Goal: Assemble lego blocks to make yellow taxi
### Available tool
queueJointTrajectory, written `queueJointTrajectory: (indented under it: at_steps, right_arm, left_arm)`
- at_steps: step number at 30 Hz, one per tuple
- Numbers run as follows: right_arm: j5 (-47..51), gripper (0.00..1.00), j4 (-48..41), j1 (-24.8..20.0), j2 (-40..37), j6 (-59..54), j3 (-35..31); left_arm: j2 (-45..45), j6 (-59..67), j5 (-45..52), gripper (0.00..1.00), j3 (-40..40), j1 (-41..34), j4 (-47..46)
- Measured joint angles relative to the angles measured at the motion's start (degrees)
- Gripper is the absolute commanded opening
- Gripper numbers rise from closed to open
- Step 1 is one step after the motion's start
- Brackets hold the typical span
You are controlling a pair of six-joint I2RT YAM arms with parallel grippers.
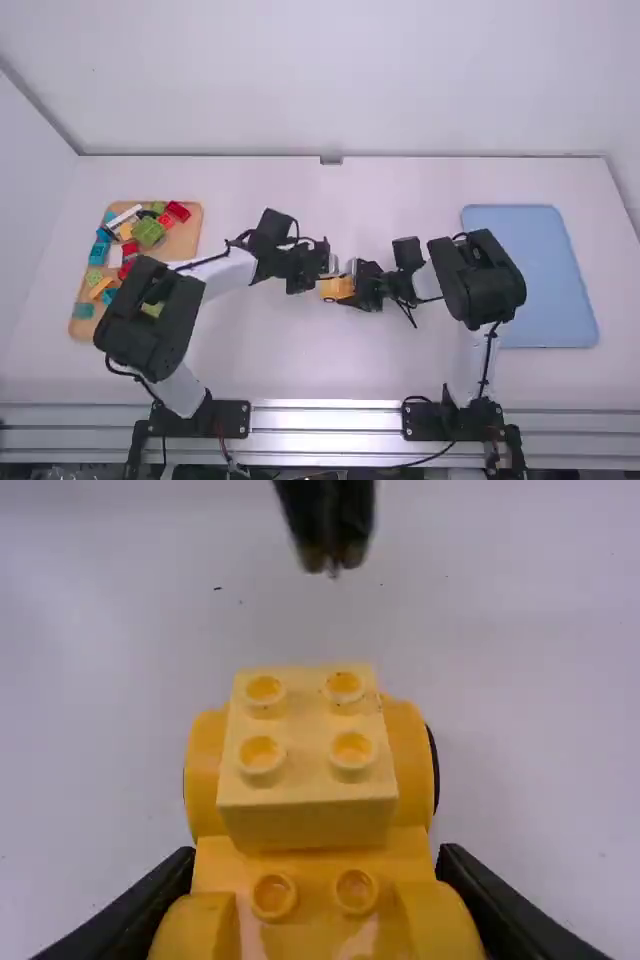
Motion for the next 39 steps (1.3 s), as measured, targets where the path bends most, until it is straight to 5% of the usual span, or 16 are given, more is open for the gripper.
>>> queueJointTrajectory:
  at_steps: [20, 28, 39]
  right_arm:
    - [0.26, 0.52, 0.24, -0.07, 0.00, 0.20, 0.04]
    - [0.13, 0.52, 0.13, -0.07, 0.00, 0.31, 0.07]
    - [0.15, 0.52, 0.15, -0.04, 0.00, 0.17, 0.04]
  left_arm:
    - [5.66, -3.89, -1.14, 0.02, -1.20, -0.68, -1.40]
    - [5.11, 4.33, 5.99, 0.02, -1.22, 1.99, -6.45]
    - [5.42, -1.44, 3.17, 0.02, -1.22, -1.11, 9.42]
